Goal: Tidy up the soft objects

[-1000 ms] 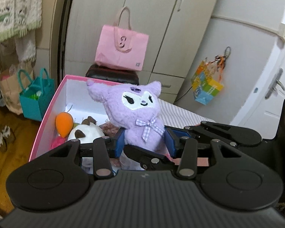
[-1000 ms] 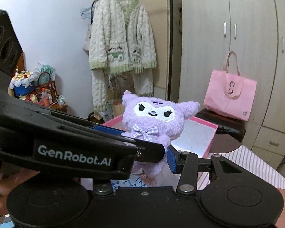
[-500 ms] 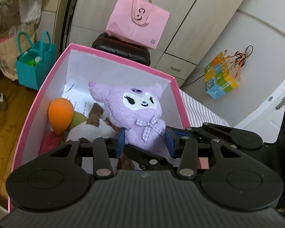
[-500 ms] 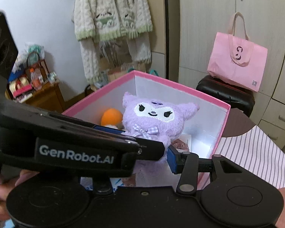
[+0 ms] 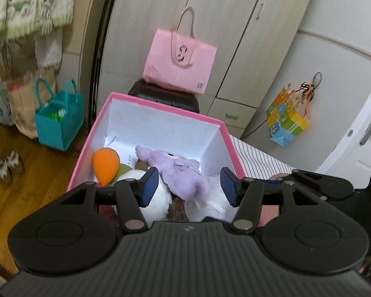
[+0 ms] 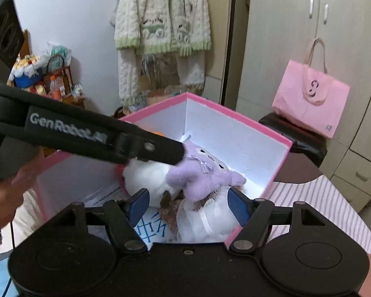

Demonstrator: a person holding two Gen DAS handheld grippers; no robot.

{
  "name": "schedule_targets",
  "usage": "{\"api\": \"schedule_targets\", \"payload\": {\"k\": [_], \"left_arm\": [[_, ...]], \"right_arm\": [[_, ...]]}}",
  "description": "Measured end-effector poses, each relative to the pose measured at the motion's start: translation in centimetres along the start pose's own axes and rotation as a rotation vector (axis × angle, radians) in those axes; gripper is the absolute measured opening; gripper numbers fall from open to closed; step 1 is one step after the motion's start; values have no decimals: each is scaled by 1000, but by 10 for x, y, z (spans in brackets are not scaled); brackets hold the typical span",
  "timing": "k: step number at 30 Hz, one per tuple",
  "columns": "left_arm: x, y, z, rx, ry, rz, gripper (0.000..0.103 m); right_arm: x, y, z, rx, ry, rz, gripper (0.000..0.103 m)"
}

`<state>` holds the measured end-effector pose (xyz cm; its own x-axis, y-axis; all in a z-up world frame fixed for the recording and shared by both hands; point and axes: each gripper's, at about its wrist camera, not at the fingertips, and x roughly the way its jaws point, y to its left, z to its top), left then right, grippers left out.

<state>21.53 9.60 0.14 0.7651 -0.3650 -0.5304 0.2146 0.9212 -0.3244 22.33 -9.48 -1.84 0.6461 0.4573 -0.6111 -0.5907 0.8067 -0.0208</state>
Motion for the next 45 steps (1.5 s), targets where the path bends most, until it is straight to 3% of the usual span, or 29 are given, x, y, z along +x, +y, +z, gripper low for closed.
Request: {"api": "schedule_targets", "payload": {"k": [14,25,29,31,35,37,45], "left_arm": [[-72,-54,-40,193,-110,47,60],[-89,-81,-69,224,-83,-6,61],[-94,-88,-79,232,-102,11,63],[-98,-91,-85,240,-128,41,68],[-103,-93,-93,248,-161,79,74],[-103,-93,-96,241,-161,80,86],[-97,-97,-109,217,-131,73,102]], "right_arm": [[-91,-11,-48,148,-185,-57,76],[-139,-14,-87,212,-242,-150,78],[-157,-10,-99,222,-266,-172,79],[-165,-7,-105,228,-275,-185,80],[-179,2,-116,230,-290,-215,93],[-184,5,-120,236,-291,-231,96],[-192,-1,-132,287,-251,-224,103]]}}
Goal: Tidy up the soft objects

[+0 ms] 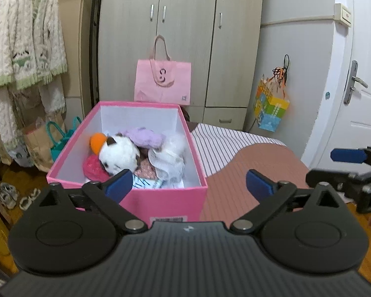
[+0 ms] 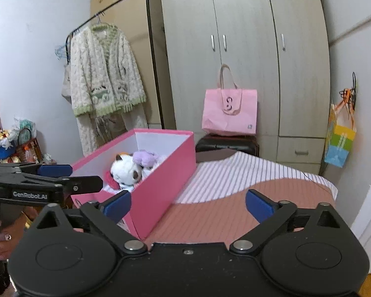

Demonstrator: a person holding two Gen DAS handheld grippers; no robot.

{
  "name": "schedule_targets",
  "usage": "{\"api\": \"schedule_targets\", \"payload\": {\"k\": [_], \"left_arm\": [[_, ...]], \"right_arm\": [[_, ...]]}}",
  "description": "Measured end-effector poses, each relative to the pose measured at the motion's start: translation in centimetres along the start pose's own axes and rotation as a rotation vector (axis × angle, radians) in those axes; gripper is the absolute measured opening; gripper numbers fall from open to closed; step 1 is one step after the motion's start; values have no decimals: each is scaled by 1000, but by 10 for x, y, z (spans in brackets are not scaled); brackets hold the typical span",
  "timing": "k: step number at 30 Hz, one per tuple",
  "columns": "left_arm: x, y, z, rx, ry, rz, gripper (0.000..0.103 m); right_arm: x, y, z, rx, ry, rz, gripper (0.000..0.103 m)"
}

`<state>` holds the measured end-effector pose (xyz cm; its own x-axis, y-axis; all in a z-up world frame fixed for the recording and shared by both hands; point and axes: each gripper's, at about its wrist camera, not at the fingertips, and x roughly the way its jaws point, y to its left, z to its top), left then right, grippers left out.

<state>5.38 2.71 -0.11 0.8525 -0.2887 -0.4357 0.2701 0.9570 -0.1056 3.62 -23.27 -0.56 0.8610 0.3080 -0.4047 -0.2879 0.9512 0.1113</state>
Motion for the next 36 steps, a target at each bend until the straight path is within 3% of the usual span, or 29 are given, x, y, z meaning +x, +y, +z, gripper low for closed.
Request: {"api": "schedule_targets", "payload": {"k": [3,7,14,23,36], "left_arm": [[1,-2,-2,-31,15,21,103],[7,-11,0,-10,78,103,103],[-9,-27,-2,78,-5,155,103],[-26,-35,-5,67,-53,130,103],[-23,-37,-19,44,-63,115,103]], "right_arm": [[3,3,1,-6,77,-33,103],[-6,7,1,-27,59,-119,103],[-17,13,0,-51,46,-152,103],[-33,24,-5,-116,10,-201,103],[-41,14,-16,-51,-20,-259,103]]}}
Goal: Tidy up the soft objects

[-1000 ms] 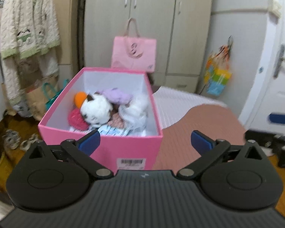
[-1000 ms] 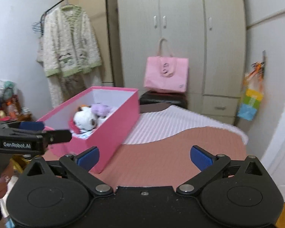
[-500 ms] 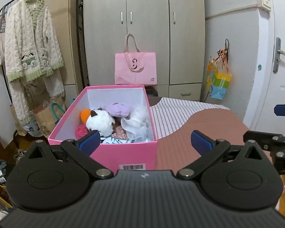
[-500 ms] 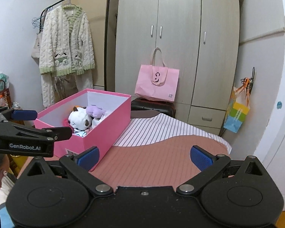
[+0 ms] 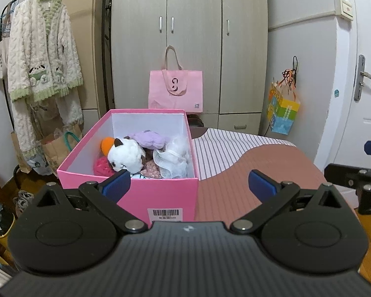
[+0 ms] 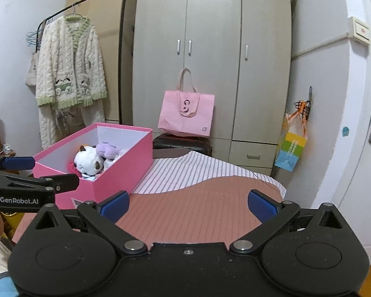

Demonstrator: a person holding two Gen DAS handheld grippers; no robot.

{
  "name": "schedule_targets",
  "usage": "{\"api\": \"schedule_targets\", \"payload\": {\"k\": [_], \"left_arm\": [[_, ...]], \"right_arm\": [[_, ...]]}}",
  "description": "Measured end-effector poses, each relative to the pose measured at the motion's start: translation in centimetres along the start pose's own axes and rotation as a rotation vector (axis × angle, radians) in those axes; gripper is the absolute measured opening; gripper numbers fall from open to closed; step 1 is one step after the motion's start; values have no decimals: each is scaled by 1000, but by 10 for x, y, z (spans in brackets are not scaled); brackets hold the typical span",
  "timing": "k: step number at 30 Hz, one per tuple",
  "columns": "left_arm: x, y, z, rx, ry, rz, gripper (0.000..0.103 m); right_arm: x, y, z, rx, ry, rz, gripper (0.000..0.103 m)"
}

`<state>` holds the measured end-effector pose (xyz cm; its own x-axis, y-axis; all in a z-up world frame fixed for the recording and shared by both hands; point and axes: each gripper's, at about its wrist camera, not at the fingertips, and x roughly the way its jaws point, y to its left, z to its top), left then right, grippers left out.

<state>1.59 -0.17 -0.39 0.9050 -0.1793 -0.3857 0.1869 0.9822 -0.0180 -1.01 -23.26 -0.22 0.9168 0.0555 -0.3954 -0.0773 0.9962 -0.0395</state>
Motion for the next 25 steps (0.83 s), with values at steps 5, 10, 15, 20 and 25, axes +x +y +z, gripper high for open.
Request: {"api": "schedule_targets", "payload": {"k": [5,10,15,20,25], "left_arm": [[3,1,-5,-3,-1,7,103],[0,0,-7,6,-14,26,103],[-2,-3,-8,26,-23,63,103],[-4,-4,-9,41,-24,50,103],[-7,-5,-9,43,-34,61,103]], "right_arm": [[0,1,-7,12,-17,-42,103],[-1,0,-11,47,-47,-98,103],[-4,-1,-13,59,-50,-133,103],[-8,3,-15,60,-48,-124,103],[-6,6,-16,63,-43,-119,103]]}}
